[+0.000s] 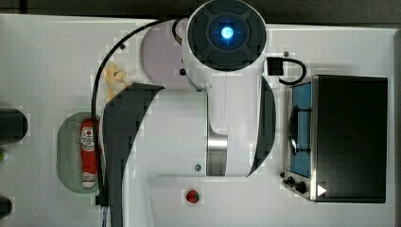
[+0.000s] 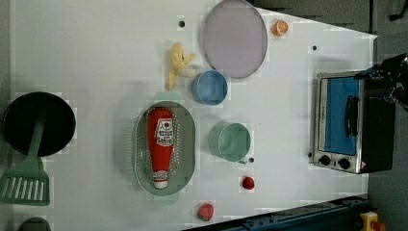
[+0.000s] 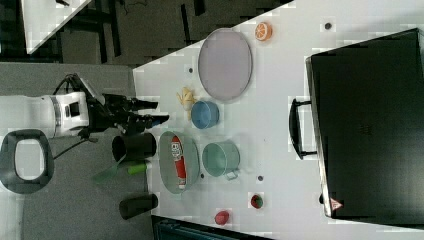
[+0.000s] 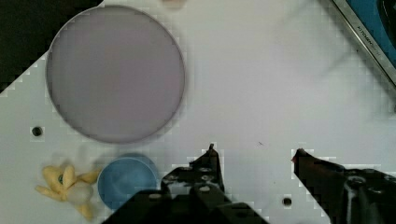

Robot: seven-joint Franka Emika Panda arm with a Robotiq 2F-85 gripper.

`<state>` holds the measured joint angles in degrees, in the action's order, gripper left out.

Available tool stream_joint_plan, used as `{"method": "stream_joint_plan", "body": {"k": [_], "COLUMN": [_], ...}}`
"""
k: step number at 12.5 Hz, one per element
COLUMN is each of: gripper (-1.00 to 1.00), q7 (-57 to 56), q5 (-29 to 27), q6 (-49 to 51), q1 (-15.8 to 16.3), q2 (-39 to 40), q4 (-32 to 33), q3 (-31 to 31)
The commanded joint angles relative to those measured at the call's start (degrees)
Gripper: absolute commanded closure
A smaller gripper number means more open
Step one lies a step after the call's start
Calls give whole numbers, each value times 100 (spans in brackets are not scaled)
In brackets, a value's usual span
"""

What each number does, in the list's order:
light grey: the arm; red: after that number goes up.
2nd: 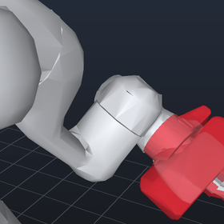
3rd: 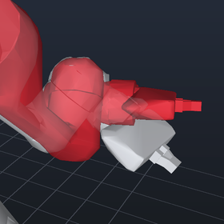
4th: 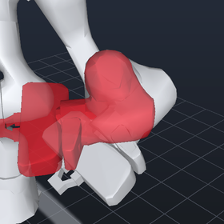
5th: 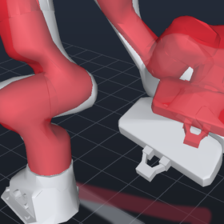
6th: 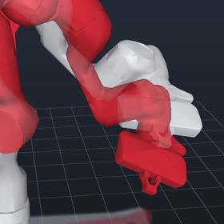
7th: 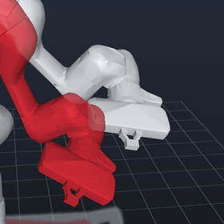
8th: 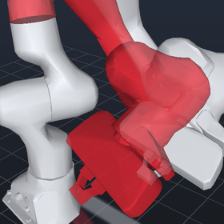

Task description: Pick ketchup from strainer and place it on the table

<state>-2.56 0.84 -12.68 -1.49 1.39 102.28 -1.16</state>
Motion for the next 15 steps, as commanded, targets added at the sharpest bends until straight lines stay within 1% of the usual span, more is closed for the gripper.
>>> {"method": "stream_joint_plan", "body": {"k": [1, 3, 5, 10, 15], "gripper": [-59, -99, -100, -100, -100], "q7": [928, 928, 928, 928, 992], "q5": [-166, -168, -168, -165, -155], "q6": [815, 797, 782, 722, 248], "q1": [-578, -542, -497, -464, -437], "q2": [-1391, -1347, -1270, -970, -595], "q4": [553, 553, 553, 552, 584], "q3": [-257, -468, -830, -2035, -3189]}}
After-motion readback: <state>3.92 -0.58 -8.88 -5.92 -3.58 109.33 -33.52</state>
